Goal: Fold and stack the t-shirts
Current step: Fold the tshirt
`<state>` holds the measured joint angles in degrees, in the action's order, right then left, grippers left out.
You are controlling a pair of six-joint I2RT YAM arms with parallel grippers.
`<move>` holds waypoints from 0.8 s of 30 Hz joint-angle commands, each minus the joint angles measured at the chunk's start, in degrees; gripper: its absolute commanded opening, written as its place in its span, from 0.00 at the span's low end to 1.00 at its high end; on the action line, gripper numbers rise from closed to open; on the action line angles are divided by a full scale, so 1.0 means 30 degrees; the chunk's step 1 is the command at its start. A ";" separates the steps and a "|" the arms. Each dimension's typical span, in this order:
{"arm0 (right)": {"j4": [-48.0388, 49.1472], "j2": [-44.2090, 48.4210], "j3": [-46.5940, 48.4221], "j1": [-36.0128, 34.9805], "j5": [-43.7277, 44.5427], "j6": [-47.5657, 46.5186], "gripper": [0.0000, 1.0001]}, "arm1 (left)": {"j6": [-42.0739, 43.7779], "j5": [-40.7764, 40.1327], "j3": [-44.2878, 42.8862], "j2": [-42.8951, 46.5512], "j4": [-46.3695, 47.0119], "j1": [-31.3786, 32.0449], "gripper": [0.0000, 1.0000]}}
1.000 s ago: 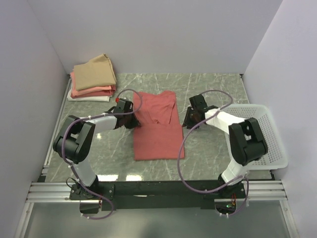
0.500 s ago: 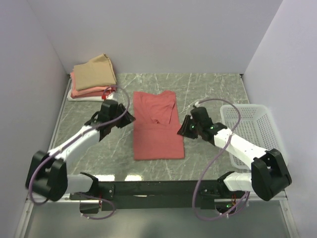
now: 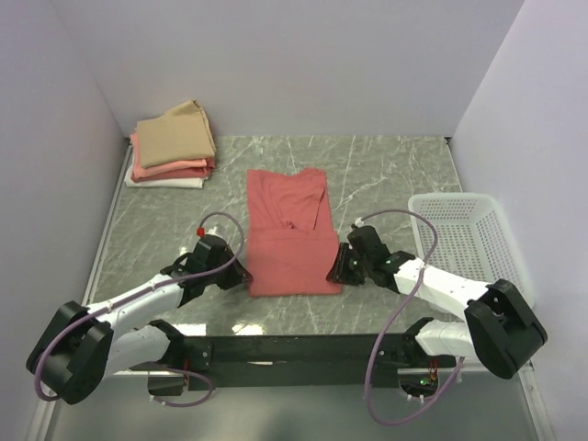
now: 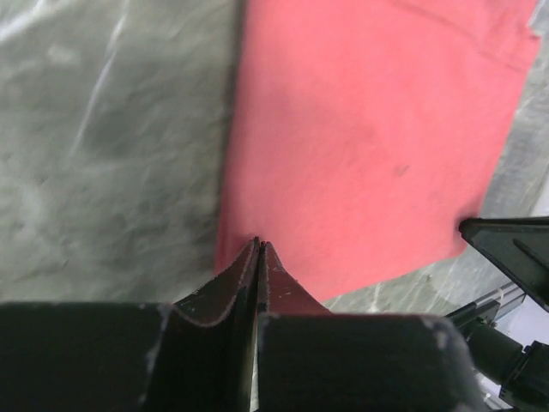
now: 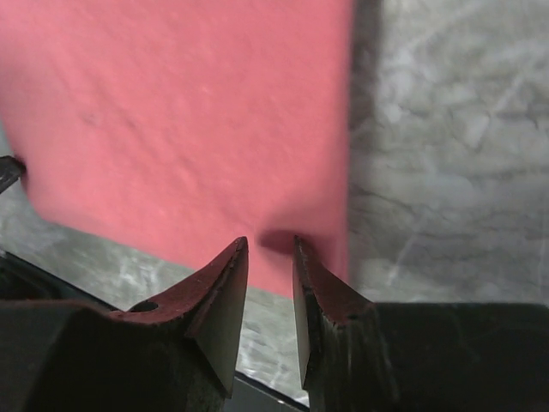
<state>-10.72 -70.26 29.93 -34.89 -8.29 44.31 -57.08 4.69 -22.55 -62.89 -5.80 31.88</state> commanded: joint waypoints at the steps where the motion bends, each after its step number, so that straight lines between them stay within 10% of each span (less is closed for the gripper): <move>1: 0.0701 0.1007 -0.0747 -0.0117 -0.0106 0.0111 0.35 | -0.0924 -0.0067 0.0717 0.1010 0.1027 0.0447 0.08; 15: 0.0059 0.2003 -0.2155 -0.0117 0.0948 0.0287 0.35 | -0.1099 -0.1474 0.1685 0.0687 -0.0729 0.1591 0.09; 24: -0.1435 0.4023 -0.2419 -0.0116 0.1534 0.0433 0.42 | -0.1218 -0.2149 0.0806 0.3824 -0.3863 0.1561 0.35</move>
<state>-12.62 -61.04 23.62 -34.89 -5.91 45.25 -60.75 -0.14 -18.50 -53.69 -13.26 36.42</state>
